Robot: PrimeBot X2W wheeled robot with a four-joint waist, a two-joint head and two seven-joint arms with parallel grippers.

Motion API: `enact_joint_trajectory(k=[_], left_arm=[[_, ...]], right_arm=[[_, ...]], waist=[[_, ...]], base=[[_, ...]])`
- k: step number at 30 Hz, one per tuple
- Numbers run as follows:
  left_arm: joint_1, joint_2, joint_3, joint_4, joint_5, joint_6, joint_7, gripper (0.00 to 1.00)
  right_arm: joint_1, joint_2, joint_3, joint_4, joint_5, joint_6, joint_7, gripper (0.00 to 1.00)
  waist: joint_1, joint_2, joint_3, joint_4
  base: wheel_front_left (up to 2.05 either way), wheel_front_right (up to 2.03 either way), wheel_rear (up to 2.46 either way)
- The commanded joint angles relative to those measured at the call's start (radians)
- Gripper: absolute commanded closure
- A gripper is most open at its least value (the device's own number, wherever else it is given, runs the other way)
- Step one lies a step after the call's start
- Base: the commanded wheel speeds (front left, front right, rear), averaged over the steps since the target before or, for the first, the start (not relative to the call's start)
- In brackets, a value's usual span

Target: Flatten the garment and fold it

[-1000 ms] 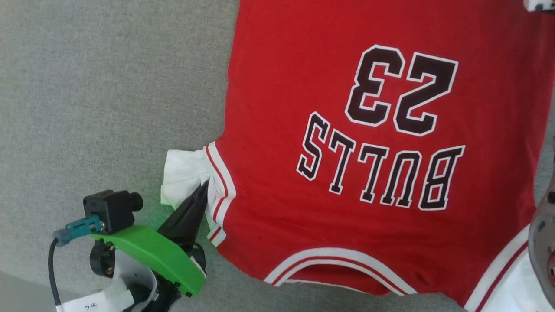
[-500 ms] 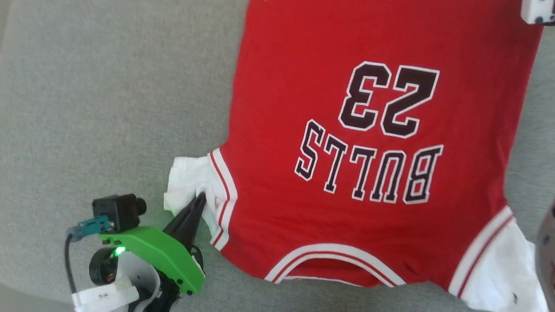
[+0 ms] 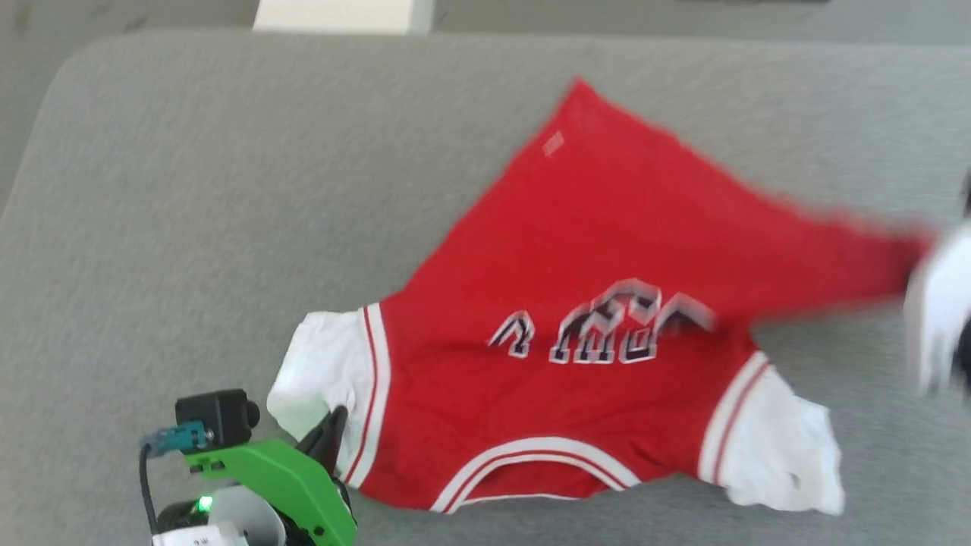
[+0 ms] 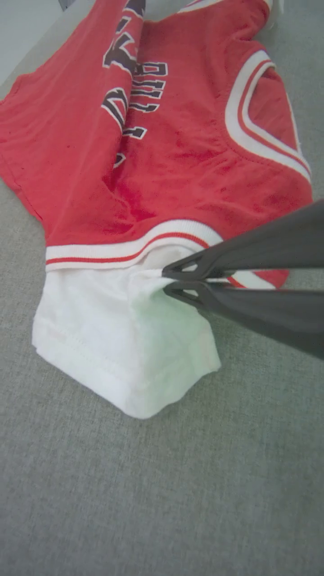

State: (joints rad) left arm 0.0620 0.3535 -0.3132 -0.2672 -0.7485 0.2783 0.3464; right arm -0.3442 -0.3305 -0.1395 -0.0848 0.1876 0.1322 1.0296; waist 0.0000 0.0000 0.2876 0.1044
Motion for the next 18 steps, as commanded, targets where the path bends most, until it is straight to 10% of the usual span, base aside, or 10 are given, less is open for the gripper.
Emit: enact_joint_trajectory(k=[1,15,16,17,18], left_arm=[[0.008,0.002,-0.004,0.003,0.013,0.006,0.002,1.0],[0.043,-0.018,-0.017,0.062,0.005,0.021,-0.009,1.0],[0.045,-0.019,-0.017,0.066,0.004,0.021,-0.01,1.0],[0.047,-0.019,-0.017,0.069,0.004,0.022,-0.011,1.0],[0.049,-0.02,-0.018,0.072,0.003,0.022,-0.012,1.0]], right_arm=[[0.074,0.026,-0.017,-0.015,0.015,-0.002,0.0,1.0],[0.5,0.276,-0.048,0.045,0.087,-0.002,-0.147,1.0],[0.493,0.278,-0.063,0.038,0.09,-0.002,-0.185,0.79],[0.488,0.278,-0.075,0.032,0.097,-0.002,-0.208,0.0],[0.48,0.279,-0.09,0.019,0.111,-0.002,-0.236,0.0]], waist=[[0.0,0.0,-0.108,-0.105],[0.0,0.0,-0.155,-0.131],[0.0,0.0,-0.159,-0.133],[0.0,0.0,-0.162,-0.134],[0.0,0.0,-0.164,-0.135]], base=[[0.0,0.0,0.0],[0.0,0.0,0.0],[0.0,0.0,0.0],[0.0,0.0,0.0],[0.0,0.0,0.0]])
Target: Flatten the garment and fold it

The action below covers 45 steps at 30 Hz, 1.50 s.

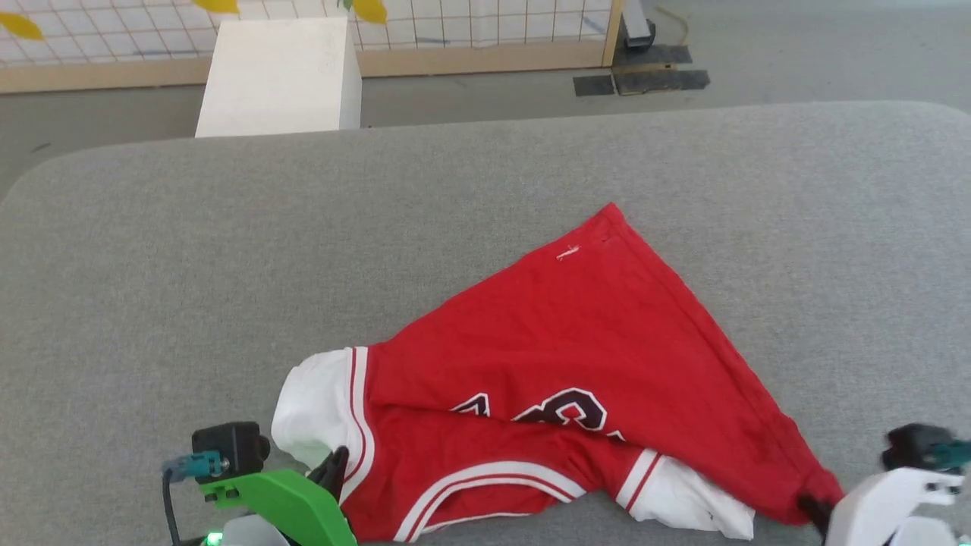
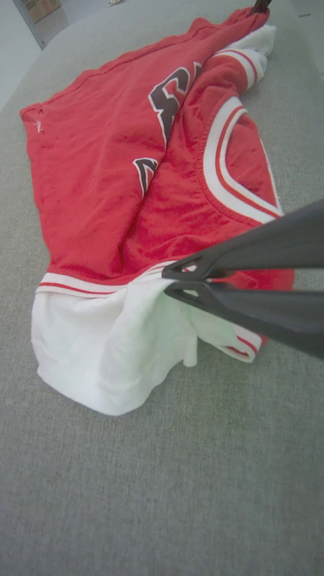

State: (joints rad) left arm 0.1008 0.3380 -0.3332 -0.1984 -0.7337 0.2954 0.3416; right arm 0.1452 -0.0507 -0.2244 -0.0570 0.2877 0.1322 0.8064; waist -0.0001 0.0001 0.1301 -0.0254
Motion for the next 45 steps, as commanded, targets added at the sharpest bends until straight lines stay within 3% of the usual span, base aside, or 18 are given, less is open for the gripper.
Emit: enact_joint_trajectory(k=[1,7,12,20,31,37,44,45], left_arm=[[0.011,-0.005,0.002,0.005,-0.013,0.005,-0.007,1.0],[0.024,-0.006,0.002,0.013,-0.014,0.013,-0.012,1.0],[0.039,-0.003,0.006,0.008,-0.014,0.021,-0.015,1.0],[0.007,-0.005,0.0,0.008,-0.013,0.004,-0.023,1.0],[-0.108,-0.018,-0.032,0.025,-0.017,-0.065,-0.022,1.0],[-0.168,-0.03,-0.038,0.062,-0.027,-0.104,-0.035,1.0],[-0.178,-0.032,-0.035,0.093,-0.033,-0.112,-0.044,1.0],[-0.178,-0.032,-0.035,0.096,-0.033,-0.111,-0.045,1.0]], right_arm=[[-0.017,0.0,-0.016,-0.025,0.025,-0.002,-0.039,0.0],[-0.114,0.0,-0.049,-0.164,0.082,-0.002,-0.235,0.0],[-0.262,0.0,0.01,-0.147,0.062,-0.002,-0.285,0.0],[-0.579,-0.061,0.154,0.084,-0.035,-0.002,-0.173,0.0],[-0.966,-0.169,0.427,0.48,-0.158,-0.002,0.037,0.0],[-1.062,-0.214,0.551,0.644,-0.171,-0.002,0.107,0.0],[-1.042,-0.215,0.621,0.708,-0.084,-0.002,0.174,0.0],[-1.039,-0.218,0.629,0.711,-0.072,-0.002,0.188,0.1]], waist=[[0.0001,-0.0001,-0.01,-0.005],[0.0001,-0.0001,-0.032,-0.014],[0.0001,-0.0001,-0.031,-0.018],[0.0001,-0.0001,0.038,0.038],[0.0001,-0.0001,0.209,0.144],[0.0001,-0.0001,0.297,0.201],[0.0001,-0.0001,0.297,0.199],[0.0001,-0.0001,0.291,0.196]], base=[[0.0,0.0,0.0],[0.0,0.0,0.0],[0.0,0.0,0.0],[0.0,0.0,0.0],[0.0,0.0,0.0],[0.0,0.0,0.0],[0.0,0.0,0.0],[0.0,0.0,0.0]])
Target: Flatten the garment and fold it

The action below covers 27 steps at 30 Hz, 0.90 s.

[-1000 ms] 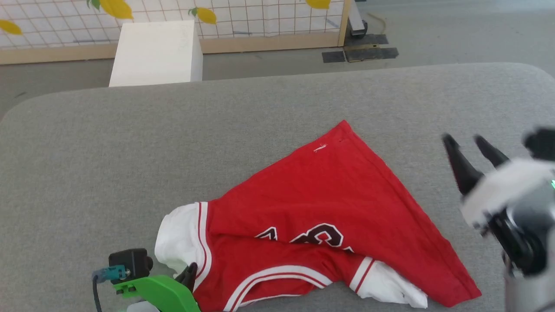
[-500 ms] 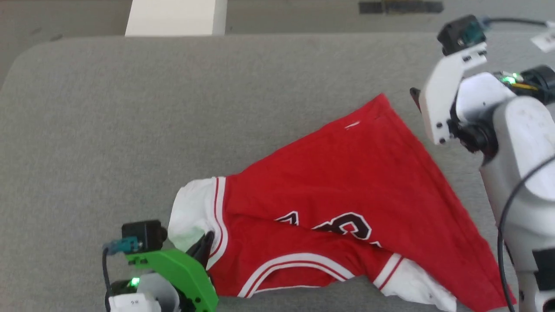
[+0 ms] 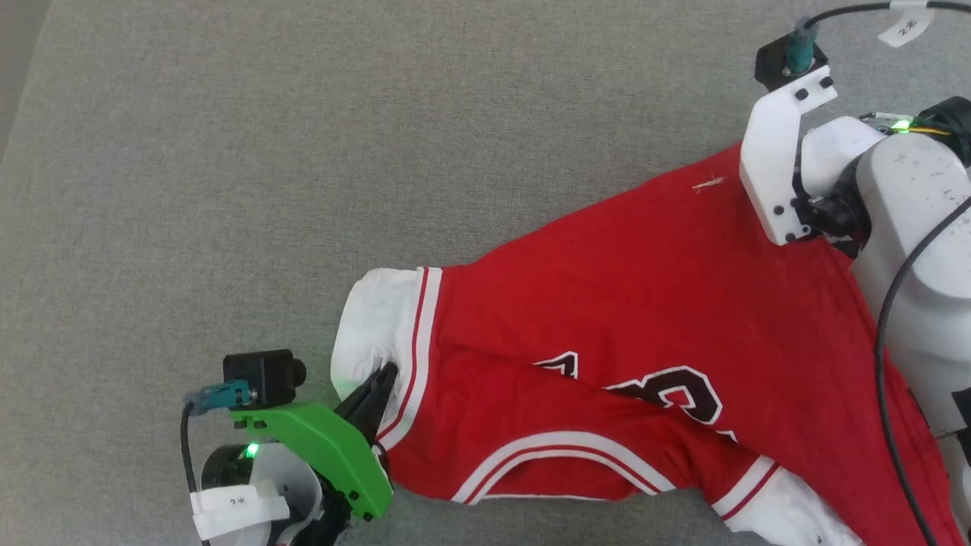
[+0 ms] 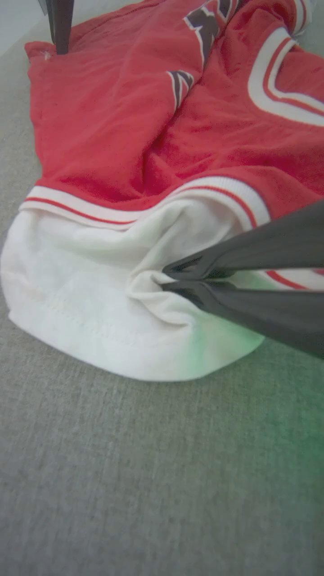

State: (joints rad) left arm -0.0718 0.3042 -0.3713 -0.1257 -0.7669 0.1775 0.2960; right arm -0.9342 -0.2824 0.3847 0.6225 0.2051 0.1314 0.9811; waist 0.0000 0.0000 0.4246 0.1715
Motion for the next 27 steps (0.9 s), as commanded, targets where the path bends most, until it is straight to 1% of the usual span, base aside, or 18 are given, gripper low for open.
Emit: enact_joint_trajectory(k=[1,2,3,6,10,13,16,19,23,27], left_arm=[[-0.004,0.003,0.003,0.026,0.0,0.008,0.0,1.0],[-0.004,0.004,0.004,0.028,0.0,0.009,0.0,1.0],[-0.002,0.005,0.005,0.031,0.0,0.011,-0.001,1.0],[0.007,0.008,0.008,0.035,0.002,0.017,-0.004,1.0],[0.027,0.012,0.016,0.033,0.007,0.027,-0.023,1.0],[0.045,0.011,0.023,0.028,0.014,0.04,-0.043,1.0],[0.069,0.016,0.027,0.022,0.019,0.056,-0.046,1.0],[0.098,0.021,0.033,0.011,0.015,0.075,-0.04,1.0],[0.138,0.024,0.039,-0.01,0.011,0.099,-0.035,1.0],[0.17,0.022,0.043,-0.032,0.001,0.113,-0.035,1.0]], right_arm=[[0.043,0.007,0.029,0.028,0.024,-0.001,0.022,0.66],[0.043,0.001,0.034,0.022,0.032,-0.001,0.019,0.93],[0.045,-0.005,0.035,0.015,0.045,-0.001,0.018,1.0],[0.049,-0.017,0.0,-0.021,0.076,-0.001,-0.032,1.0],[0.079,-0.035,-0.059,-0.108,0.11,-0.001,-0.141,1.0],[0.151,-0.043,-0.132,-0.203,0.155,-0.001,-0.213,1.0],[0.269,-0.044,-0.211,-0.326,0.197,-0.001,-0.248,1.0],[0.444,-0.039,-0.302,-0.472,0.223,-0.001,-0.243,1.0],[0.703,0.021,-0.428,-0.644,0.261,-0.001,-0.195,1.0],[0.93,0.094,-0.509,-0.783,0.286,-0.001,-0.127,1.0]], waist=[[0.0,0.0,-0.01,-0.005],[0.0,0.0,-0.018,-0.01],[0.0,0.0,-0.029,-0.017],[0.0,0.0,-0.069,-0.038],[0.0,0.0,-0.139,-0.078],[0.0,0.0,-0.193,-0.107],[0.0,0.0,-0.24,-0.133],[0.0,0.0,-0.284,-0.159],[0.0,0.0,-0.329,-0.185],[0.0,0.0,-0.355,-0.198]], base=[[0.0,0.0,0.0],[0.0,0.0,0.0],[0.0,0.0,0.0],[0.0,0.0,0.0],[0.0,0.0,0.0],[0.0,0.0,0.0],[0.0,0.0,0.0],[0.0,0.0,0.0],[0.0,0.0,0.0],[0.0,0.0,0.0]])
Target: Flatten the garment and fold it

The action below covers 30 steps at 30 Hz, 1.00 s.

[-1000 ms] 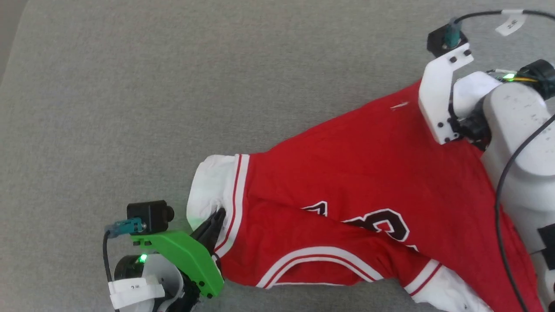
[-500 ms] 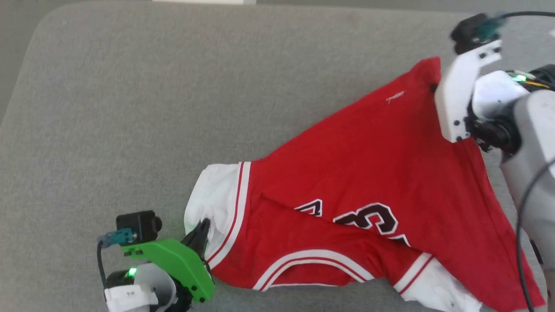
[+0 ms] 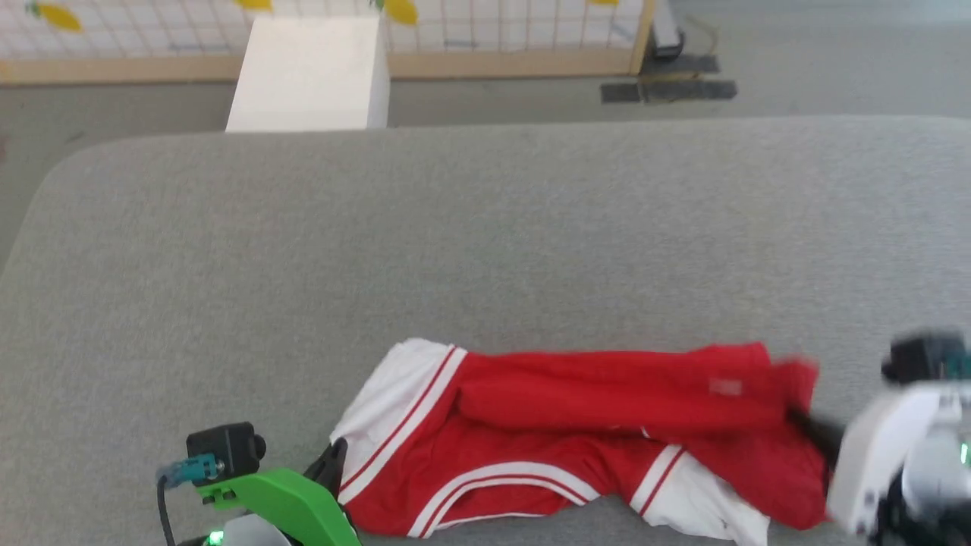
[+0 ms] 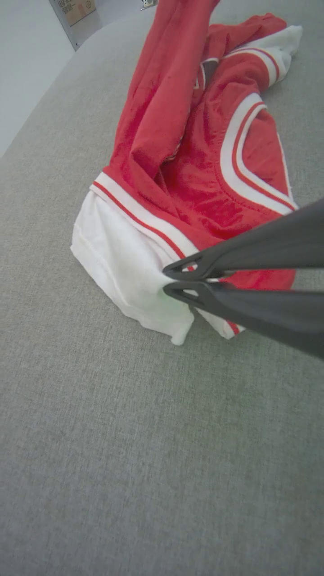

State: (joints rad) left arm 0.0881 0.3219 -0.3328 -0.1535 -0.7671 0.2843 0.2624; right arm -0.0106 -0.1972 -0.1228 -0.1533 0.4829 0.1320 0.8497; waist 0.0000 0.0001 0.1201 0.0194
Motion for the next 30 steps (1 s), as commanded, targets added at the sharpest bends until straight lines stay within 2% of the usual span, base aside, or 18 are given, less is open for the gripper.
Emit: enact_joint_trajectory(k=[1,6,10,14,19,25,30], left_arm=[[0.016,0.003,0.006,-0.006,-0.001,0.007,-0.003,1.0],[0.036,-0.047,0.046,-0.023,-0.087,-0.028,-0.043,1.0],[0.0,-0.044,0.082,-0.027,-0.138,-0.077,-0.05,1.0],[-0.115,-0.015,0.114,-0.032,-0.171,-0.123,-0.019,1.0],[-0.35,0.031,0.135,-0.012,-0.19,-0.174,0.046,1.0],[-0.639,0.083,0.137,0.072,-0.143,-0.205,0.092,1.0],[-0.834,0.105,0.137,0.169,-0.097,-0.215,0.096,1.0]], right_arm=[[0.047,0.027,-0.015,-0.029,0.018,-0.001,0.022,1.0],[0.186,0.076,-0.052,-0.123,0.058,-0.001,0.103,1.0],[0.143,0.071,-0.071,-0.166,0.095,-0.001,0.136,1.0],[0.012,0.02,-0.094,-0.175,0.126,-0.001,0.177,1.0],[-0.202,-0.06,-0.112,-0.171,0.144,-0.001,0.248,1.0],[-0.423,-0.137,-0.084,-0.134,0.145,-0.001,0.303,1.0],[-0.563,-0.146,-0.059,-0.1,0.145,-0.001,0.318,1.0]], waist=[[0.0,-0.0001,-0.056,-0.048],[0.0,-0.0001,-0.078,-0.049],[0.0,-0.0001,-0.094,-0.054],[0.0,-0.0001,-0.109,-0.049],[0.0,-0.0001,-0.121,-0.04],[0.0,-0.0001,-0.12,-0.033],[0.0,-0.0001,-0.095,-0.036]], base=[[0.0,0.0,0.0],[0.0,0.0,0.0],[0.0,0.0,0.0],[0.0,0.0,0.0],[0.0,0.0,0.0],[0.0,0.0,0.0],[0.0,0.0,0.0]])
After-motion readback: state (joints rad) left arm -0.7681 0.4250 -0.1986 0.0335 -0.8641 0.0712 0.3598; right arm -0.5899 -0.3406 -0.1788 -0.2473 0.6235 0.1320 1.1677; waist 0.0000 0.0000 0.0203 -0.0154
